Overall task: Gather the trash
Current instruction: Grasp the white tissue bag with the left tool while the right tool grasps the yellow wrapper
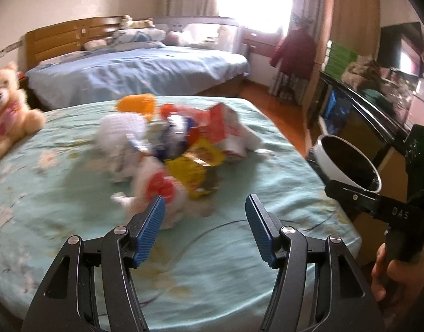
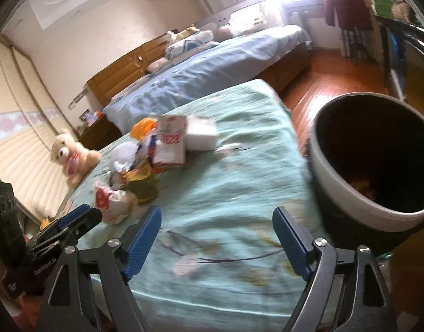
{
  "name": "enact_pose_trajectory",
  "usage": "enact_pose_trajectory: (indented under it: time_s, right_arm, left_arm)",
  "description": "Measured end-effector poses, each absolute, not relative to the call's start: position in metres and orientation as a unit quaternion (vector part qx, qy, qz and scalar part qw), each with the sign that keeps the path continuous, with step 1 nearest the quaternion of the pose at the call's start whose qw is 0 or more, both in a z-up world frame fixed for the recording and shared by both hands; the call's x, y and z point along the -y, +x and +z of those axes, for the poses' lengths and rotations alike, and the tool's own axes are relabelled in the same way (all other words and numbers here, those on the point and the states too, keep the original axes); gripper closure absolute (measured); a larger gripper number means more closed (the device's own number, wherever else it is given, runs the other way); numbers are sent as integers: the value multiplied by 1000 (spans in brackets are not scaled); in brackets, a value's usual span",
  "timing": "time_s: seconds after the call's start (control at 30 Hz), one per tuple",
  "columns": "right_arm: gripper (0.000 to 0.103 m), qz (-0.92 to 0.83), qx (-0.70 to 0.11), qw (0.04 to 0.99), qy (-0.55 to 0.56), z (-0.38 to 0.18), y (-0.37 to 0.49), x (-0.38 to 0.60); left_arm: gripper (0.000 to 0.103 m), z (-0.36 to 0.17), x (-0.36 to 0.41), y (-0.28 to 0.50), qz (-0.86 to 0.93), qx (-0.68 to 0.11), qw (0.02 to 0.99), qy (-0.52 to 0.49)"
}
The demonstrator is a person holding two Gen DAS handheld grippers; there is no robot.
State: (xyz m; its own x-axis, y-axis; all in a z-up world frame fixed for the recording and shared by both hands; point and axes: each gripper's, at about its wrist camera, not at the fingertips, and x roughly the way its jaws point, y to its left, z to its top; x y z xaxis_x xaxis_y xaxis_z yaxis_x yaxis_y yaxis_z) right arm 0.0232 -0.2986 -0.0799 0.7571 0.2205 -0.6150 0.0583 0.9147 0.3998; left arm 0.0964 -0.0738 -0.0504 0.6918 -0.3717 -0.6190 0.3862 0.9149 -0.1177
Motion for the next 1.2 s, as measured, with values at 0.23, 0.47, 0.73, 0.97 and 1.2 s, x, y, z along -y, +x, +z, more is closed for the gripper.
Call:
enact_pose_trajectory:
  time_s: [0.23, 0.47, 0.73, 0.97, 1.2]
  right_arm:
    - [17, 76, -355, 913, 185, -83, 41, 263]
    - [17, 106, -368, 910, 161, -93, 68, 230]
    - [30, 121, -386, 903, 144, -102, 99, 211]
    - [50, 136, -405, 893, 142, -110, 132, 205]
    - [99, 154, -414, 886, 140, -113, 145, 199]
  left_arm:
    - [24, -62, 25, 106, -160, -344, 925, 3]
    - [24, -68, 6, 118, -162, -361, 918, 1]
    - [25, -74, 8, 131, -188, -374, 908, 16]
    - [25, -87, 14, 147, -223, -393, 892, 19]
    - [78, -101, 25, 156, -258, -414, 873, 12]
